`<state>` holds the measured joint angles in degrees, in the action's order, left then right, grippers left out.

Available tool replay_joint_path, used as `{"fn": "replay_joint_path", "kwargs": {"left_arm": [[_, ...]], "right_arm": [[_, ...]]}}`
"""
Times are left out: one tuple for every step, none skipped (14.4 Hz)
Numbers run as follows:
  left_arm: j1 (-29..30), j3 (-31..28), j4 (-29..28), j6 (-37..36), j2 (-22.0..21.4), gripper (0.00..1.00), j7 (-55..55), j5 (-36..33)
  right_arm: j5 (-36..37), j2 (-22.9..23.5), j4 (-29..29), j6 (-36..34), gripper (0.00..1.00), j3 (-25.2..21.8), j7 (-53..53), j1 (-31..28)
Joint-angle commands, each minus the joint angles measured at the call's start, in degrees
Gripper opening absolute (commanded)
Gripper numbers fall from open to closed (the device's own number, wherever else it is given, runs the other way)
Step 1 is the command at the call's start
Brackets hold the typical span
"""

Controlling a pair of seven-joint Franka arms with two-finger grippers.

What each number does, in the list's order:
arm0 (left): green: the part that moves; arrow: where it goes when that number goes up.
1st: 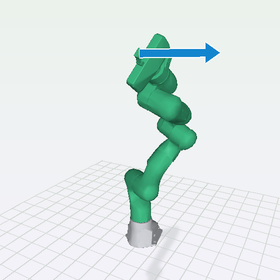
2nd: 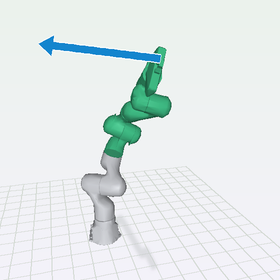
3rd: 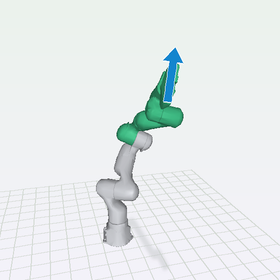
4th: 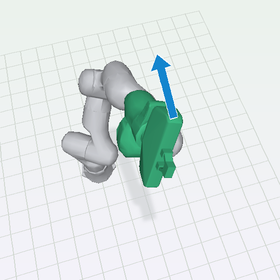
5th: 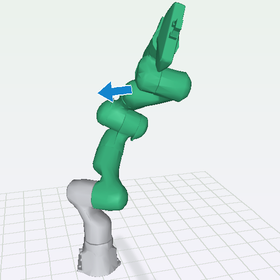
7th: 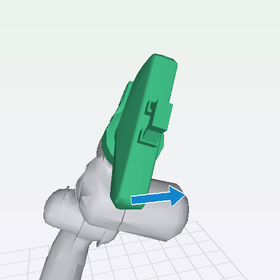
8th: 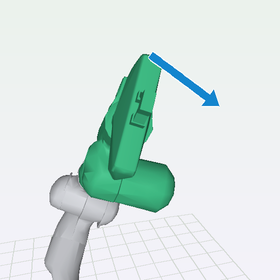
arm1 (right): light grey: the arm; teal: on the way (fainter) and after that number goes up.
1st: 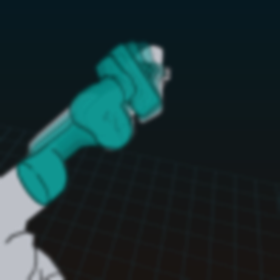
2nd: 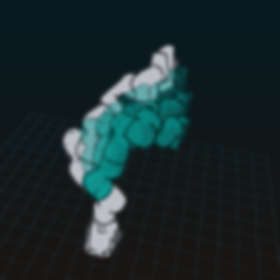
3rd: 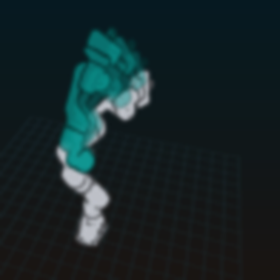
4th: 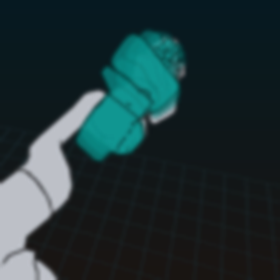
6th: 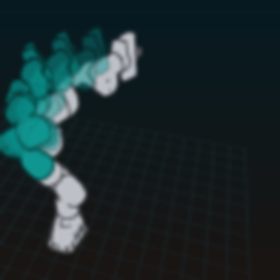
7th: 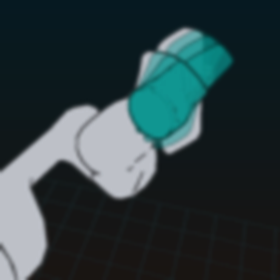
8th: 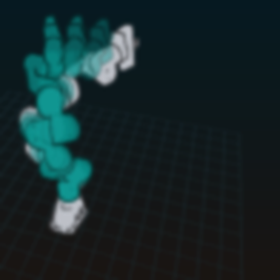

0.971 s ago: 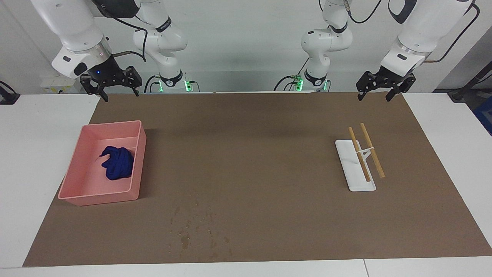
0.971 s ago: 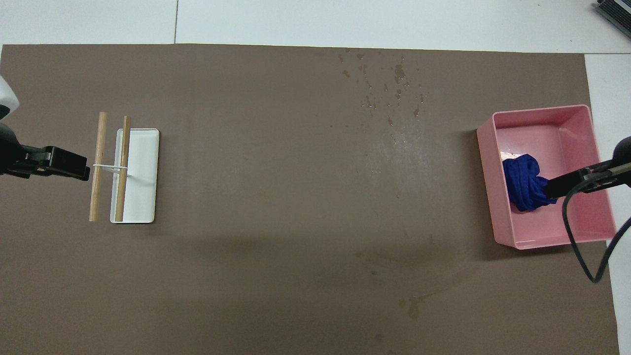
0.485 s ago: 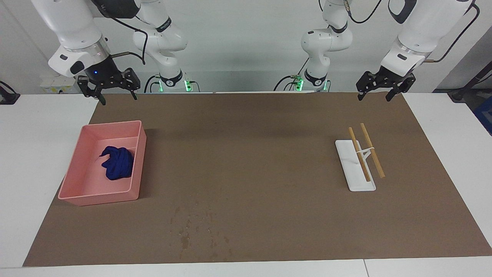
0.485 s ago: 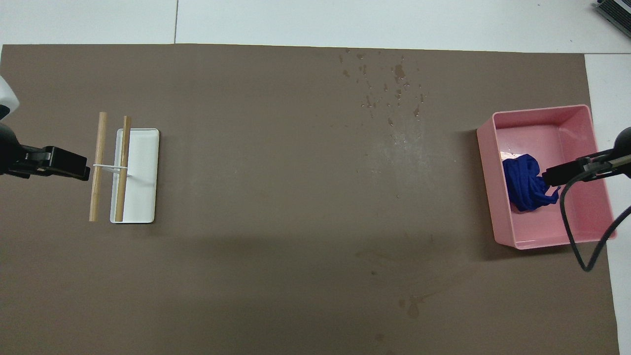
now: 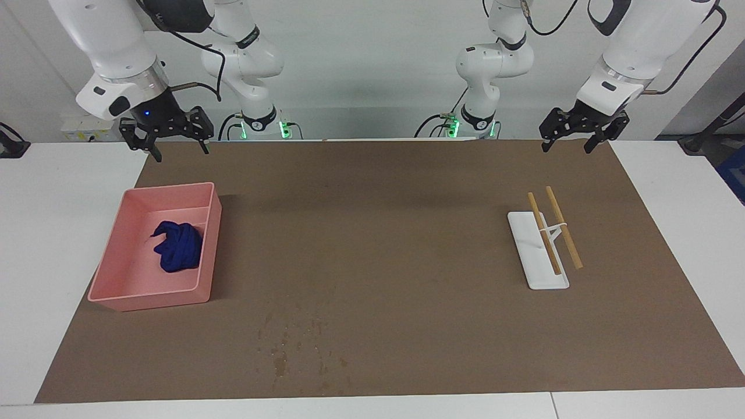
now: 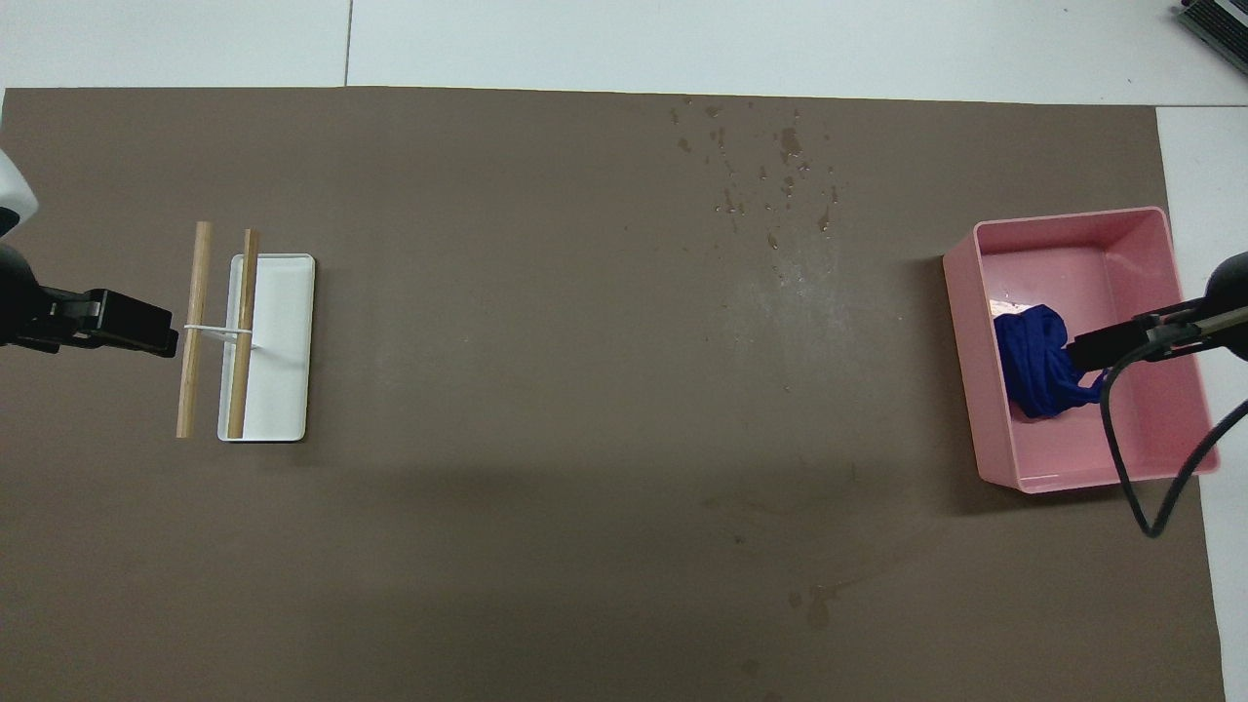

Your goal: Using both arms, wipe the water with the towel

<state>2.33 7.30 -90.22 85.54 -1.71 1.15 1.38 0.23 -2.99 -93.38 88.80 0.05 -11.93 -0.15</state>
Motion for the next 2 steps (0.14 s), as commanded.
{"fn": "replay_joint_path", "kwargs": {"left_arm": [[0.6, 0.4, -1.7, -0.3, -1.7, 1.0, 0.8, -1.0], [0.6, 0.4, -1.7, -0.3, -1.7, 1.0, 0.8, -1.0]], "right_arm": [[-0.5, -1.8, -2.3, 1.5, 1.0, 0.1, 0.9, -0.1], [-0.5, -1.8, -2.3, 1.5, 1.0, 0.1, 0.9, -0.1]]}}
